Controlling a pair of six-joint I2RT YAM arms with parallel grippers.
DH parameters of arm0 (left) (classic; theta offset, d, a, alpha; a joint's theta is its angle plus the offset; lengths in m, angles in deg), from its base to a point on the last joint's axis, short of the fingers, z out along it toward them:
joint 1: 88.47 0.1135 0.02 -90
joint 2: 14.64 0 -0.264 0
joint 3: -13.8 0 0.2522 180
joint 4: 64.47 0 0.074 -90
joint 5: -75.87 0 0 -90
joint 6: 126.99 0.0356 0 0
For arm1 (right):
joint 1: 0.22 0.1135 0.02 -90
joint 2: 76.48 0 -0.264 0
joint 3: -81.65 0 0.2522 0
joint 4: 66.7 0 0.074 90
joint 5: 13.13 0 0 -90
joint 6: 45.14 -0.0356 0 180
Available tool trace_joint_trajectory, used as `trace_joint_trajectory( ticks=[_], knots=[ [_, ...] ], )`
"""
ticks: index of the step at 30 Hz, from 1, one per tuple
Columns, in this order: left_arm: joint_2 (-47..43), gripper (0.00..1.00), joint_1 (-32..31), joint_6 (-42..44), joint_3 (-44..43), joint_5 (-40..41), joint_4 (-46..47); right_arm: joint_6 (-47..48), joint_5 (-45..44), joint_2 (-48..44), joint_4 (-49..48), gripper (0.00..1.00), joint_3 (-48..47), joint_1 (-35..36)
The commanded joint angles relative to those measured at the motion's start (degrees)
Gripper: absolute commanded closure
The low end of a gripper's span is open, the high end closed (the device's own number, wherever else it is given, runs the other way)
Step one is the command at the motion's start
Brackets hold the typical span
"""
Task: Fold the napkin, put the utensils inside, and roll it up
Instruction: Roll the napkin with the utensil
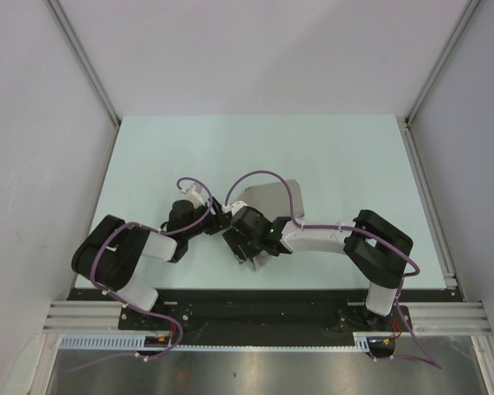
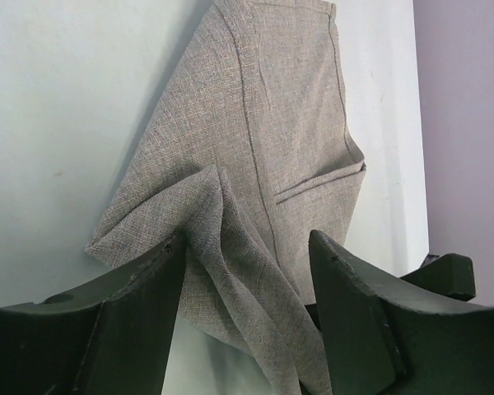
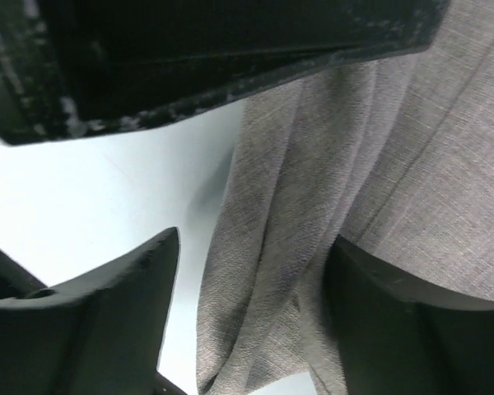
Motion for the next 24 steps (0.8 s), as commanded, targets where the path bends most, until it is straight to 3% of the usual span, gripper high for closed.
trace_joint_trajectory(
  ticks=[1, 9, 14, 19, 24],
  knots=[
    [-1.77, 0.34, 0.66, 0.65, -1.49, 0.43, -0.35, -1.75, -4.13, 0.45, 2.93, 0.34, -2.43, 0.45],
    [-2.21, 0.34, 0.93, 1.35, -2.2, 0.52, -1.32, -2.1, -5.89, -1.49, 5.13, 0.59, -2.25, 0.36],
    [-3.35, 0.34, 1.1, 2.5, -2.9, 0.7, -3.16, -2.1, -4.84, -2.19, 6.09, 0.81, -2.69, 0.36],
    [-6.6, 0.32, 1.1, 4.25, -3.69, 0.87, -5.71, -0.79, 7.53, -2.72, 3.73, 0.9, -0.85, -3.59],
    [-11.0, 0.31, 1.1, 6.09, -3.61, 1.49, -9.57, -1.4, 22.66, -2.81, -3.12, 0.94, 3.02, -10.7]
  ],
)
